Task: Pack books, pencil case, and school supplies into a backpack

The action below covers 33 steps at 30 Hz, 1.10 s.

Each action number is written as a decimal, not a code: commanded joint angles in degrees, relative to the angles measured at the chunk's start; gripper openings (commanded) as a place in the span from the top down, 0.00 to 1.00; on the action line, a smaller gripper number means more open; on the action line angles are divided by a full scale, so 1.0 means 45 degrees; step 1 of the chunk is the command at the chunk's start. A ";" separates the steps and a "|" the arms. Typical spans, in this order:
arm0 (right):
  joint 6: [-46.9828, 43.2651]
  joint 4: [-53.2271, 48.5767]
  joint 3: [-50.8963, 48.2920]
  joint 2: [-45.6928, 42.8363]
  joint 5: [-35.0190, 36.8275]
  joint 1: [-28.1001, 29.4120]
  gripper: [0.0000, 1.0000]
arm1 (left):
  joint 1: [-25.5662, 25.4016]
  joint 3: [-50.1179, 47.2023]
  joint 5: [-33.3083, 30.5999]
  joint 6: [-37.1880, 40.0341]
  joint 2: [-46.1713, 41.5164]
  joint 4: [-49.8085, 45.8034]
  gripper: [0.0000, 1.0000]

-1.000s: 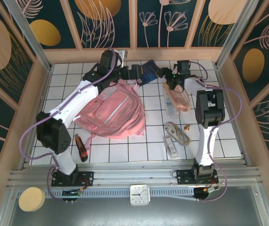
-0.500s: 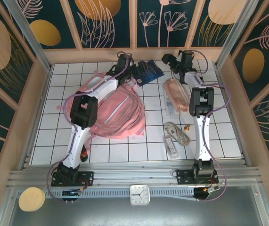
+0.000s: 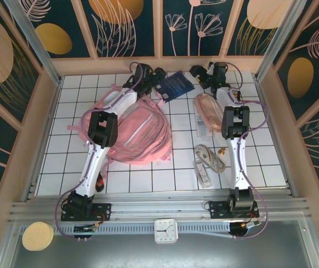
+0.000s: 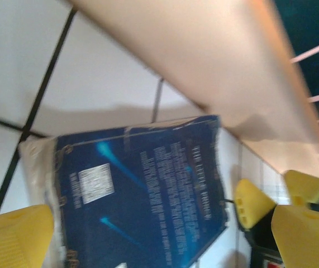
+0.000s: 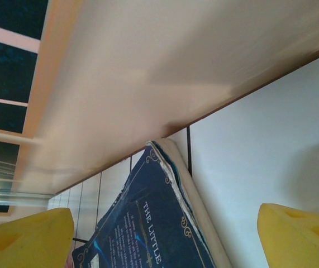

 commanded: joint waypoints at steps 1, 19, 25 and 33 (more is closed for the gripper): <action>-0.0600 -0.1585 0.0197 0.0405 -0.1259 0.0752 0.14 | -0.0044 0.0419 0.0545 -0.1367 0.0705 -0.0416 0.01; -0.3560 -0.5785 -0.3779 -0.3680 -0.3185 0.1930 0.14 | 0.0048 -0.0558 0.2262 0.0095 0.0698 -0.0432 0.01; -0.4716 -0.8458 -0.5587 -0.5928 -0.1902 0.2018 0.14 | 0.0139 -0.1423 0.2534 0.1519 -0.0133 -0.1101 0.01; -0.6248 -1.0291 -0.2825 -0.5420 0.0498 0.1044 0.14 | 0.0157 -0.1847 0.2472 0.2827 -0.0420 -0.1746 0.01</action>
